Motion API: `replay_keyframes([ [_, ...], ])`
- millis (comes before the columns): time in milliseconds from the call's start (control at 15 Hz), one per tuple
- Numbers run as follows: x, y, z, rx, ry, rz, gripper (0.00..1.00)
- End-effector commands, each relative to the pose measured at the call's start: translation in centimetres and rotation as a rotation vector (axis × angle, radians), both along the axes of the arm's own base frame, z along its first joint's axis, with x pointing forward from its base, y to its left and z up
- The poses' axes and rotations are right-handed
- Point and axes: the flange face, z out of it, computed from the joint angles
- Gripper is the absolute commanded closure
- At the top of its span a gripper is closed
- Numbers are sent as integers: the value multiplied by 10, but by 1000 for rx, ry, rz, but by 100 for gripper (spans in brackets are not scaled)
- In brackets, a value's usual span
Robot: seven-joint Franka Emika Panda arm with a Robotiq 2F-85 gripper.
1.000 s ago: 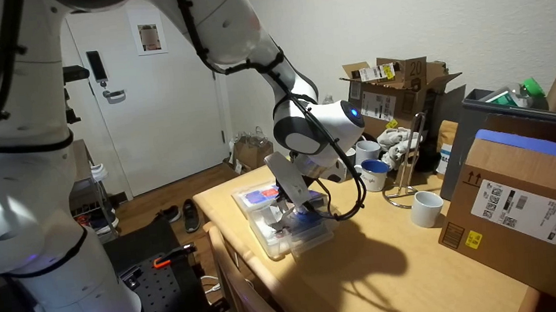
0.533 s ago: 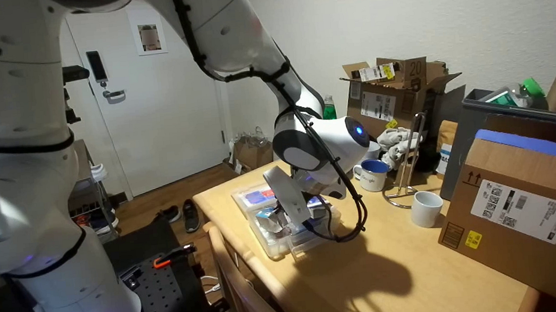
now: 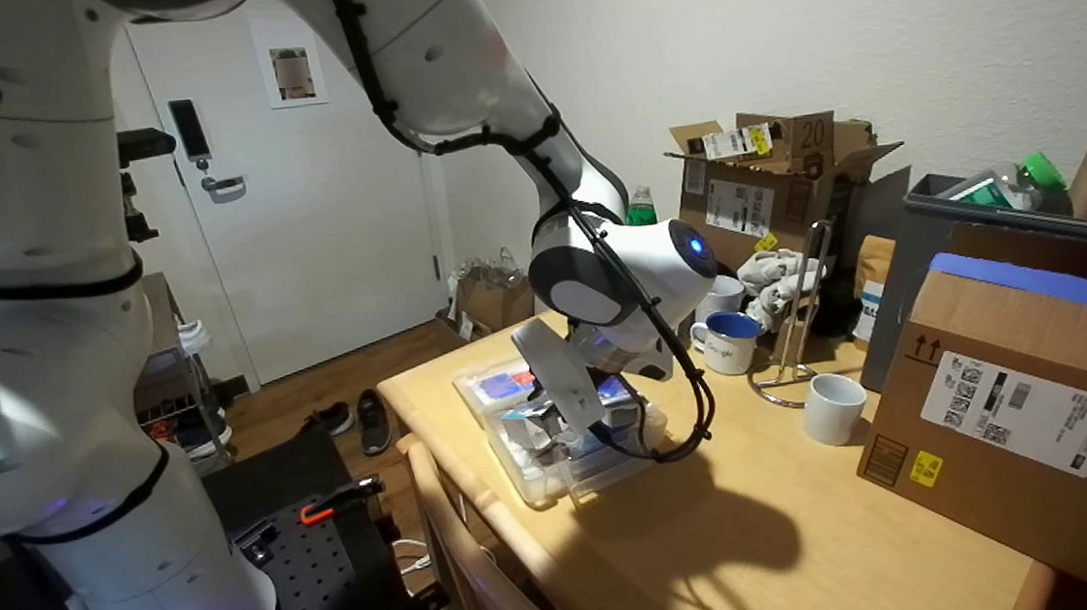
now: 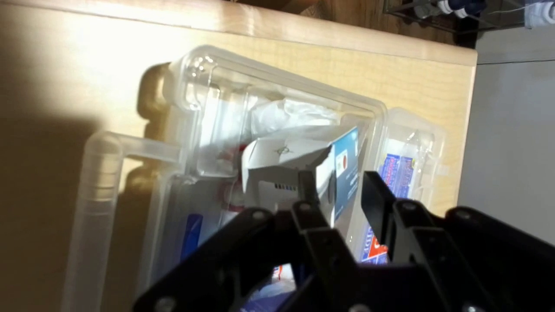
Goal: Put the boxes inside the case
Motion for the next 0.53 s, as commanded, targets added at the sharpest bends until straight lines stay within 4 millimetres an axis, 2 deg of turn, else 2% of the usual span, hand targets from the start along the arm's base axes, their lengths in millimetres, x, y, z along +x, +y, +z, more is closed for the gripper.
replay_keyframes([
  [0, -12, 12, 26, -61, -39, 14, 37],
  [267, -18, 16, 50, -163, -81, 16, 6],
  [333, -20, 18, 56, -198, -94, 22, 1],
  [467, -21, 23, 70, -275, -126, 43, 0],
])
